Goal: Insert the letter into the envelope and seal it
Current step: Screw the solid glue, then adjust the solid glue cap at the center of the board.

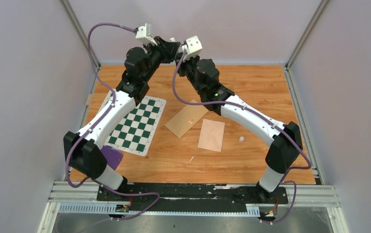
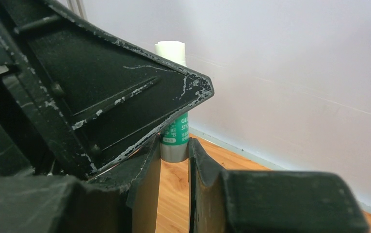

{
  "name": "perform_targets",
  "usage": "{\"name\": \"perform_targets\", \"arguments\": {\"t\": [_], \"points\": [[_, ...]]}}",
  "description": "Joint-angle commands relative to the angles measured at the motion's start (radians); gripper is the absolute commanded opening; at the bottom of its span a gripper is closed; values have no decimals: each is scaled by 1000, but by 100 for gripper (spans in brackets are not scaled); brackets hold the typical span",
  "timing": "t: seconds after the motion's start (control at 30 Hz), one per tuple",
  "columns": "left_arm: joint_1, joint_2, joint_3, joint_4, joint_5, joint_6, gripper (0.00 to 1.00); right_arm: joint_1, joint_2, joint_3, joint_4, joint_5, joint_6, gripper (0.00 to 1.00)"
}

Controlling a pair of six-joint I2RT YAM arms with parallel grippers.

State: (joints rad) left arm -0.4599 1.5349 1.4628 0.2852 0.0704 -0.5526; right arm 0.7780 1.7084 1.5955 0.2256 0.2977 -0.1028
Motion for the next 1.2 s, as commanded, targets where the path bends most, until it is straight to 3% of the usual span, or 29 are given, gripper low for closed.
{"name": "perform_targets", "arguments": {"t": [0.0,0.03,0.2,0.23,0.4,0.5,0.6,0.73,1.0,1.17], "points": [[-15,-11,10,-188,-152,-2,0,-4,-11,84,109,67,-41,0],[-15,-12,6,-186,-152,-1,0,-3,-13,82,104,58,-31,0],[18,-14,-11,-151,-74,35,0,-50,-93,56,-82,-128,-7,53],[30,-13,-20,-142,-35,37,0,-80,-130,31,-143,-206,2,60],[113,-46,-117,-45,248,117,0,-377,-373,-218,-395,-768,138,69],[123,-89,-204,-18,344,205,0,-503,-427,-267,-679,-923,-22,70],[124,-129,-258,-17,436,246,0,-518,-424,-295,-965,-851,-247,71],[124,-148,-276,-40,510,268,0,-535,-395,-401,-1131,-742,-336,70],[124,-153,-279,-79,567,272,0,-552,-277,-512,-1120,-506,-260,69],[123,-157,-289,-81,556,263,0,-581,-183,-512,-1119,-494,-189,63]]}}
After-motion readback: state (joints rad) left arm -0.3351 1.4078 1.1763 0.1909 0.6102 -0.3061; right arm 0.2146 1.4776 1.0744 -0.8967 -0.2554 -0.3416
